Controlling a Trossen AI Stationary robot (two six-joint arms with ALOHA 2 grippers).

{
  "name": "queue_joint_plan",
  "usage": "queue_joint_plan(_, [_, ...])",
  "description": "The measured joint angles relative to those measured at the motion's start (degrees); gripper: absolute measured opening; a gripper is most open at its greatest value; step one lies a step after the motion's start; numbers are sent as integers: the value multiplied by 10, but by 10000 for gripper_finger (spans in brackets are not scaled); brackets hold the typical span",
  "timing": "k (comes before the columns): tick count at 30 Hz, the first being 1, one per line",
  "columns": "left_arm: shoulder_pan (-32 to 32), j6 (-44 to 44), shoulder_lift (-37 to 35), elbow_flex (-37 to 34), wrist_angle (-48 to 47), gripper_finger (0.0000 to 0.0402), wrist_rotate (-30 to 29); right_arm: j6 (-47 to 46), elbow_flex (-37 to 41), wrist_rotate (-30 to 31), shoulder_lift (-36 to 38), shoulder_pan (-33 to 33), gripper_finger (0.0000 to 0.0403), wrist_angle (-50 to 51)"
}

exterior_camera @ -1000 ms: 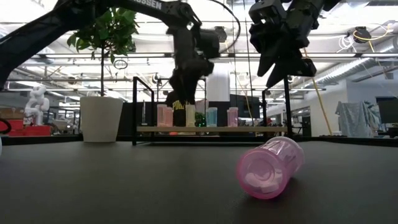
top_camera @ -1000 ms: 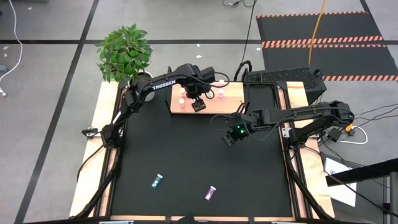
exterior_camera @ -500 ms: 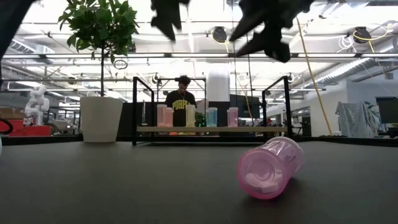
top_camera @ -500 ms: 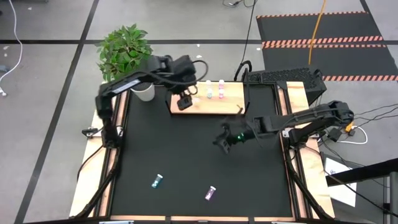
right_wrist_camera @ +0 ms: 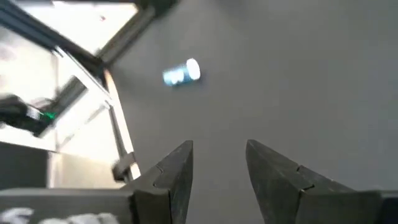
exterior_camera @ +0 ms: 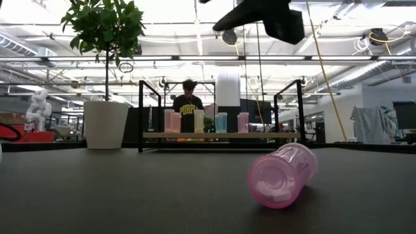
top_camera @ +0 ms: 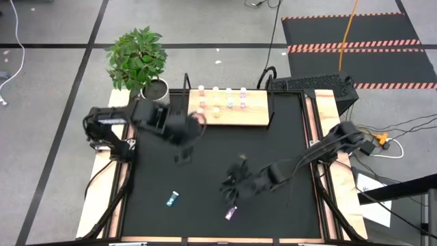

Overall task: Pick and place medicine bottles onto shelf by color
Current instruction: Put the blue pill bottle on the shelf aligned with the other blue pill bottles

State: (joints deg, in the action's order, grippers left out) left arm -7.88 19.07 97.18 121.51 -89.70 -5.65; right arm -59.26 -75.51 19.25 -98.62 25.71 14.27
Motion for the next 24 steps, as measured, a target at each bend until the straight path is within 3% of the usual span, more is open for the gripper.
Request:
queue_joint_plan(4, [-71,91,-35,-106,0,233,-8,-32,-89,15,-73,11,141,56])
queue_joint_plan(10, [-139,202,-70,-314,41,232,19,-123,-105,16,-99,11,141,54])
queue_joint_plan(18, [-144,224,-63,-519,250,232,147,-219,-96,-44,-99,18,141,35])
queue_joint_plan(24, [-132,249,-63,-591,363,232,168,-282,-84,-58,-136,29,141,-33])
